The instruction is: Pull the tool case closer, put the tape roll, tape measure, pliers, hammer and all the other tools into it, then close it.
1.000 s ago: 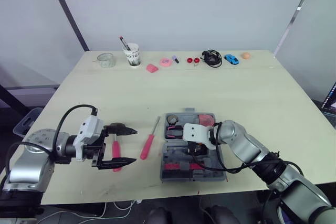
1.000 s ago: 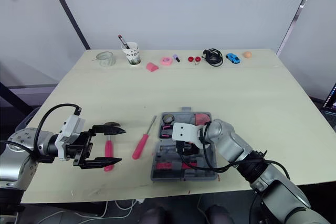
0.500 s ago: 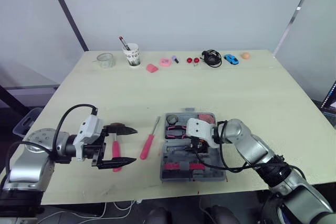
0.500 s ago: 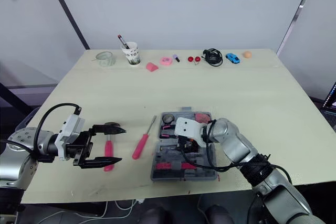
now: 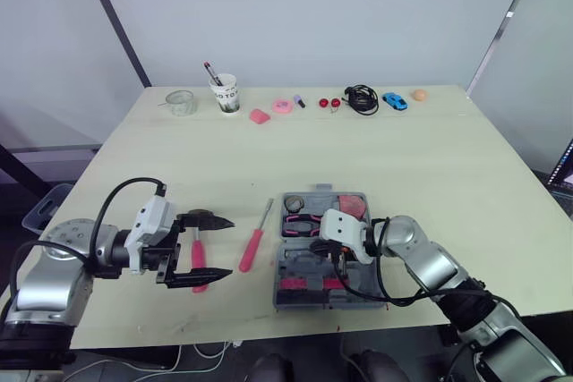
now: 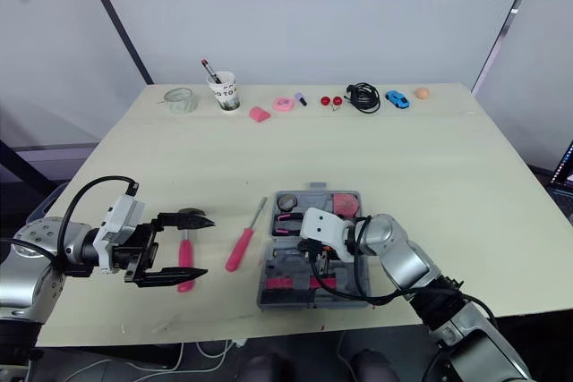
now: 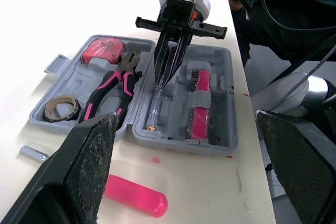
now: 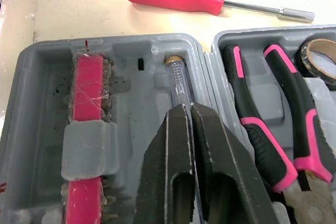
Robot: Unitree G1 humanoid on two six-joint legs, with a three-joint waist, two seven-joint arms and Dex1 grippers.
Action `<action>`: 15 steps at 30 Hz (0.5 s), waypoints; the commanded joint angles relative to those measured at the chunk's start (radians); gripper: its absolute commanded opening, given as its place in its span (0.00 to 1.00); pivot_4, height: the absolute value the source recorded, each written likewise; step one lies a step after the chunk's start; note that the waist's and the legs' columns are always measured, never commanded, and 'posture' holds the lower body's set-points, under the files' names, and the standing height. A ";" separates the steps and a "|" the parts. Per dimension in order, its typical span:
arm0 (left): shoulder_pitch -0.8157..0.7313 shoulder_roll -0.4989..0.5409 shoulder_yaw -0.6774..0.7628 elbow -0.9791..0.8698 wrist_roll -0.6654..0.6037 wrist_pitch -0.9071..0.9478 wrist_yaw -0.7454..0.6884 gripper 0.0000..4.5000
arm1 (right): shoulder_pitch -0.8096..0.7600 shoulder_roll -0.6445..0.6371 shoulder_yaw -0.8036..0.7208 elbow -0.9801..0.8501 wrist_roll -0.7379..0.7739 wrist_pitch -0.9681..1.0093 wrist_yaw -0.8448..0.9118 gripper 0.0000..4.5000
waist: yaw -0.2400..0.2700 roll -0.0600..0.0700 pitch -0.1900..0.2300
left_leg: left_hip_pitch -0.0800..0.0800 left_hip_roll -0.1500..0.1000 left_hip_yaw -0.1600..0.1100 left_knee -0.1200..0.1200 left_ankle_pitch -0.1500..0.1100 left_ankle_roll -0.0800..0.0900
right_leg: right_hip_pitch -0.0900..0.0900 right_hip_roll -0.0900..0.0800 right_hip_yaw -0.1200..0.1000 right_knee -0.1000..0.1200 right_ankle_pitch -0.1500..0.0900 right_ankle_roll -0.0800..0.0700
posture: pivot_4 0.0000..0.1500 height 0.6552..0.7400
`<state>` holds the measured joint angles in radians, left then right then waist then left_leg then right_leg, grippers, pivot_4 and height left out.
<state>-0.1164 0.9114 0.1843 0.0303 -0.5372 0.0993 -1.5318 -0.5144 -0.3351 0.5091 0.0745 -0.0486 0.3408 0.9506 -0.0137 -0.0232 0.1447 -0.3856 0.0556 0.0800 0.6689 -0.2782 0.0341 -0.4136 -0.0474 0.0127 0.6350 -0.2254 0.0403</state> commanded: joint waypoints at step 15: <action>-0.006 0.000 0.005 -0.013 -0.009 -0.013 -0.019 1.00 | 0.025 0.006 -0.013 0.190 -0.023 0.032 -0.031 0.01 | 0.000 -0.002 -0.002 | 0.002 0.000 0.001 0.000 0.000 0.000 | 0.001 0.000 0.001 0.002 0.000 0.000 | 1.00 1.00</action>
<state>-0.1164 0.9105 0.1843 0.0310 -0.5368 0.0987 -1.5320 -0.5067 -0.3132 0.4933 0.2127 -0.0459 0.3133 0.9299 -0.0139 -0.0253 0.1431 -0.3832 0.0558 0.0806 0.6689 -0.2782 0.0340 -0.4129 -0.0474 0.0138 0.6369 -0.2255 0.0403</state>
